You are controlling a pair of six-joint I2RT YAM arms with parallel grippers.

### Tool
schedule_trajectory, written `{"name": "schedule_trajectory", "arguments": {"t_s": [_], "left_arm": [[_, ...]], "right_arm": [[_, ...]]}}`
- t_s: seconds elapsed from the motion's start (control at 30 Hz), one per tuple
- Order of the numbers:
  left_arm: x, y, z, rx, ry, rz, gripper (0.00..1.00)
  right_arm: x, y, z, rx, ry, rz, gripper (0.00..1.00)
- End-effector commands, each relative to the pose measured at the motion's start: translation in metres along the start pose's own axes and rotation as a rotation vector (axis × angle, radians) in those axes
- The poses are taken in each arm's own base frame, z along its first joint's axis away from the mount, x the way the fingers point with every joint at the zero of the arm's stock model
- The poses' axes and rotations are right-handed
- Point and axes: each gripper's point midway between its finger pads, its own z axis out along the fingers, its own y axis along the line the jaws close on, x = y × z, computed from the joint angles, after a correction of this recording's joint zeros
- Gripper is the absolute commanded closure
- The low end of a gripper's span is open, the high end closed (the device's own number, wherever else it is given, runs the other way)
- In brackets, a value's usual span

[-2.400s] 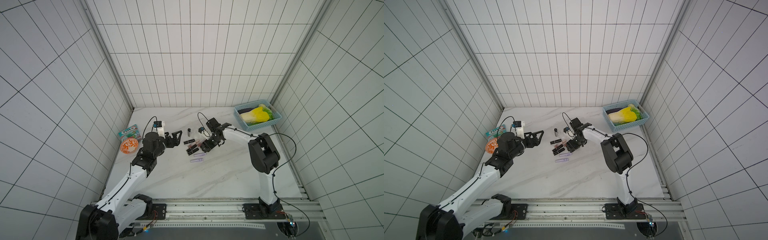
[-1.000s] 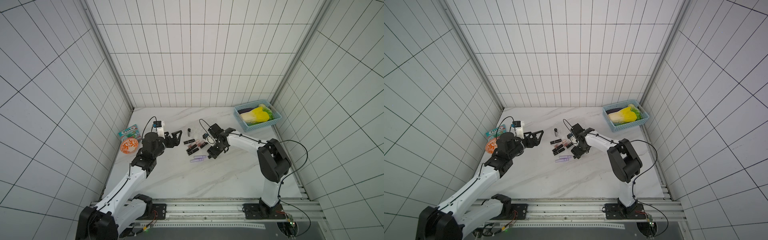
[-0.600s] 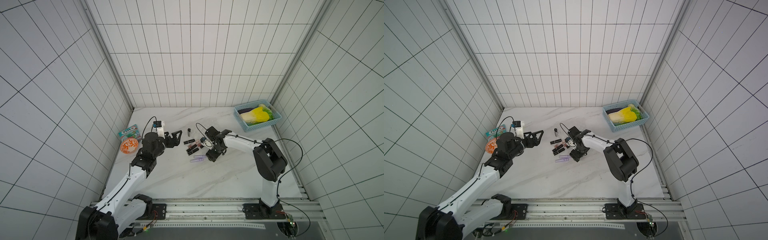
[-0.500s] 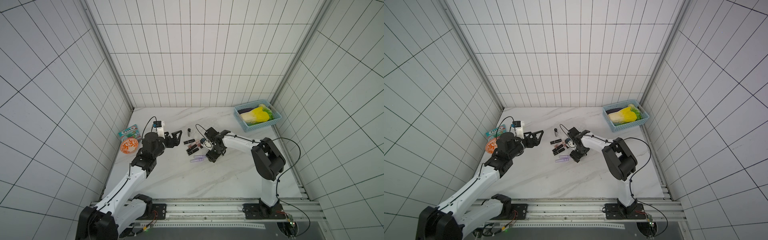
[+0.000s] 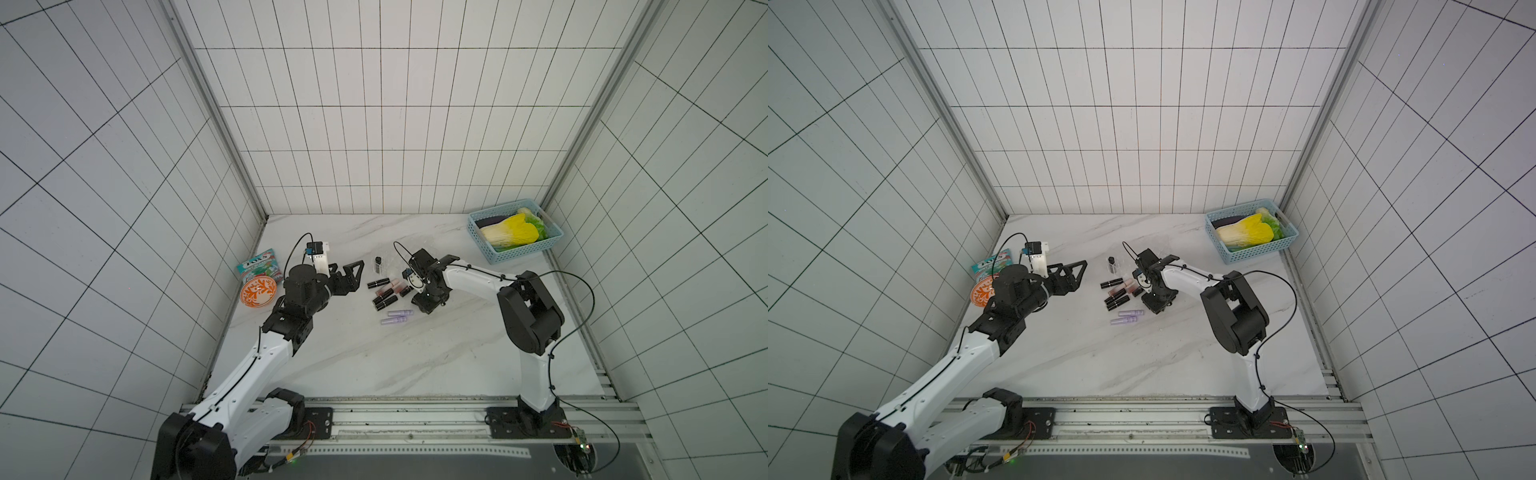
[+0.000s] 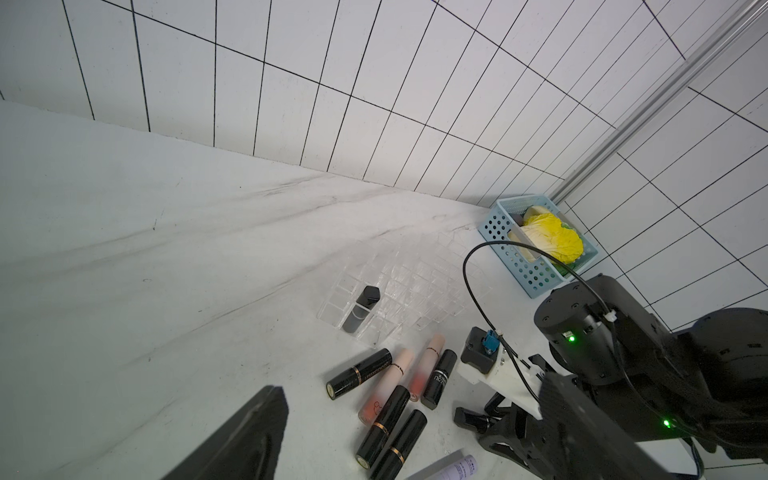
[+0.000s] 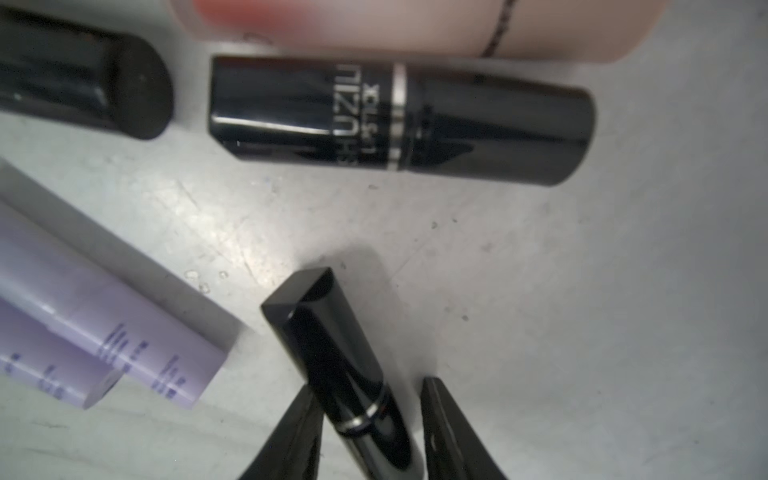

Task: Arrange the lipsticks in the organizer
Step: Pick up the lipstick at the center of the board.

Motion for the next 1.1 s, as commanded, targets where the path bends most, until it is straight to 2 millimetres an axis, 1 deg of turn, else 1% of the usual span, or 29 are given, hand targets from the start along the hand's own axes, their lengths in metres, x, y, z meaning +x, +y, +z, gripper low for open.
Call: {"name": "schedule_trajectory", "arguments": {"t_s": [0.0,0.07,0.13,0.2,0.23,0.3,0.37,0.43,0.5,0.53,0.57,0.67,0.73,0.77,0.9,0.97,1.07], "left_arm": [[-0.009,-0.007,0.000,0.028,-0.024,0.010,0.07],[-0.009,-0.007,-0.001,0.027,-0.025,0.009,0.07],[-0.012,-0.010,-0.003,0.036,-0.031,0.007,0.07],[-0.015,-0.015,-0.005,0.060,-0.039,0.002,0.07],[-0.017,-0.020,-0.006,0.086,-0.043,-0.003,0.08],[-0.020,-0.039,-0.009,0.188,-0.040,-0.009,0.08],[-0.023,-0.068,-0.013,0.338,-0.008,-0.004,0.07],[-0.024,-0.099,-0.020,0.508,0.052,-0.009,0.06],[-0.022,-0.121,-0.027,0.637,0.134,-0.008,0.07],[-0.019,-0.130,-0.030,0.691,0.174,-0.009,0.08],[-0.017,-0.136,-0.032,0.728,0.200,-0.012,0.09],[-0.010,-0.152,-0.039,0.813,0.255,-0.001,0.15],[-0.004,-0.161,-0.040,0.843,0.278,0.010,0.17],[0.001,-0.165,-0.040,0.859,0.290,0.017,0.20],[0.017,-0.183,-0.039,0.919,0.352,0.037,0.22],[0.026,-0.188,-0.035,0.925,0.387,0.051,0.24],[0.034,-0.189,-0.030,0.924,0.418,0.050,0.30]], "right_arm": [[0.019,-0.011,0.012,0.033,0.063,0.050,0.65],[0.020,-0.013,0.005,0.035,0.049,0.068,0.71],[0.023,-0.017,-0.006,0.044,0.031,0.090,0.75],[0.028,-0.020,-0.023,0.054,-0.005,0.121,0.76],[0.030,-0.021,-0.035,0.052,-0.033,0.137,0.76],[0.031,-0.018,-0.062,0.036,-0.105,0.164,0.76],[0.030,-0.008,-0.093,-0.019,-0.197,0.181,0.76],[0.028,0.008,-0.129,-0.107,-0.302,0.193,0.75],[0.027,0.023,-0.158,-0.193,-0.383,0.193,0.75],[0.022,0.031,-0.176,-0.240,-0.447,0.183,0.75],[0.020,0.037,-0.189,-0.282,-0.484,0.177,0.75],[0.020,0.061,-0.222,-0.428,-0.557,0.148,0.74],[0.021,0.074,-0.235,-0.509,-0.572,0.128,0.74],[0.021,0.079,-0.242,-0.544,-0.578,0.121,0.74],[0.019,0.096,-0.261,-0.621,-0.610,0.083,0.74],[0.019,0.104,-0.271,-0.656,-0.635,0.062,0.74],[0.018,0.111,-0.280,-0.690,-0.661,0.046,0.74]]}}
